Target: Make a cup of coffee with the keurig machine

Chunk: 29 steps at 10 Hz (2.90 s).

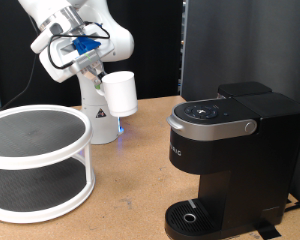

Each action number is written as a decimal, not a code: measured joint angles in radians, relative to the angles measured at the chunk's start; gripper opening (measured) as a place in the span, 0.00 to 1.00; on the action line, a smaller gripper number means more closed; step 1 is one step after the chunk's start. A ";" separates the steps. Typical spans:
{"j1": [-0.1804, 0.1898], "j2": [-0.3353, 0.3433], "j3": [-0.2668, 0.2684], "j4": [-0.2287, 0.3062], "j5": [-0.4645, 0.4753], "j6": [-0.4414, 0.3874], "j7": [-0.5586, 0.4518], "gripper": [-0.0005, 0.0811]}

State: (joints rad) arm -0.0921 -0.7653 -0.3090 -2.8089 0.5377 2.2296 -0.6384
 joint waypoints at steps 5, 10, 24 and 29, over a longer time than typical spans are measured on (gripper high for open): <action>0.000 0.008 0.002 -0.007 0.002 0.001 0.000 0.09; 0.046 0.095 0.009 -0.067 0.059 0.179 -0.040 0.09; 0.329 0.554 -0.023 -0.028 0.796 0.530 -0.657 0.09; 0.333 0.635 -0.002 -0.003 0.912 0.530 -0.736 0.09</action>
State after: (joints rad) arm 0.2406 -0.1298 -0.3114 -2.8115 1.4500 2.7595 -1.3740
